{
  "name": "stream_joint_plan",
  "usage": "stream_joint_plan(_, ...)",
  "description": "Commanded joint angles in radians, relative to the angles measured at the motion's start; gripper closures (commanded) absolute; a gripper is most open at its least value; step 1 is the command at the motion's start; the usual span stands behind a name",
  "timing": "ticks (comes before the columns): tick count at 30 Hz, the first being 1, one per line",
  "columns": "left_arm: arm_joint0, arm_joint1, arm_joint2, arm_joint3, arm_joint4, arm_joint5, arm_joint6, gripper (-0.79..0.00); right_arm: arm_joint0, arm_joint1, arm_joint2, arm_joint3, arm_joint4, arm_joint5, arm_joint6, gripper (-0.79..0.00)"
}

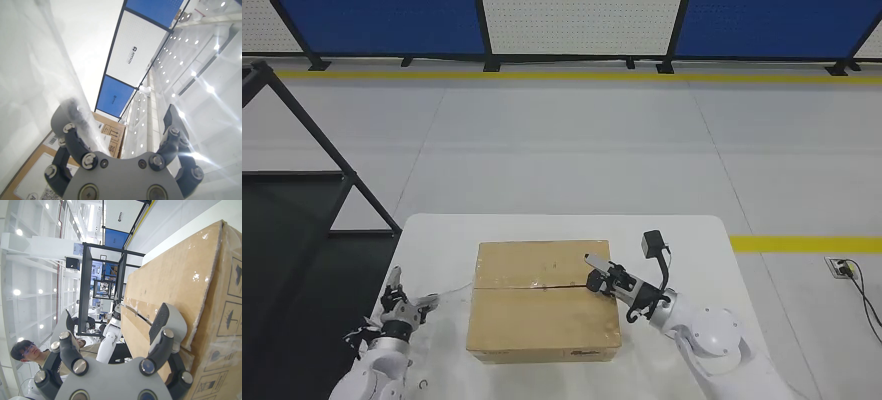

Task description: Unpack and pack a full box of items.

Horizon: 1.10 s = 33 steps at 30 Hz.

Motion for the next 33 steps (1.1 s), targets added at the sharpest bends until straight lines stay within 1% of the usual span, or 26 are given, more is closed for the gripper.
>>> stream_joint_plan(1, 0.025, -0.002, -0.020, -0.048, -0.003, -0.018, 0.036, -0.785, 0.000, 0.000, 0.000, 0.000, 0.000, 0.000, 0.000, -0.785)
stream_joint_plan(6, 0.067, -0.003, -0.072, -0.155, -0.006, -0.030, 0.072, -0.785, 0.000, 0.000, 0.000, 0.000, 0.000, 0.000, 0.000, -0.785)
stream_joint_plan(12, 0.086, -0.005, -0.110, -0.263, 0.009, -0.016, 0.082, -0.785, 0.000, 0.000, 0.000, 0.000, 0.000, 0.000, 0.000, -0.785)
stream_joint_plan(14, 0.088, -0.006, -0.117, -0.291, 0.013, -0.017, 0.083, -0.785, 0.000, 0.000, 0.000, 0.000, 0.000, 0.000, 0.000, -0.785)
stream_joint_plan(18, 0.104, -0.008, -0.130, -0.377, 0.047, -0.029, 0.091, -0.785, 0.000, 0.000, 0.000, 0.000, 0.000, 0.000, 0.000, -0.785)
stream_joint_plan(23, 0.115, -0.012, -0.119, -0.448, 0.096, -0.029, 0.089, -0.785, 0.000, 0.000, 0.000, 0.000, 0.000, 0.000, 0.000, -0.785)
stream_joint_plan(33, 0.095, -0.022, -0.056, -0.498, 0.163, -0.007, 0.082, -0.785, -0.003, 0.000, 0.000, -0.001, -0.001, -0.001, -0.004, -0.785)
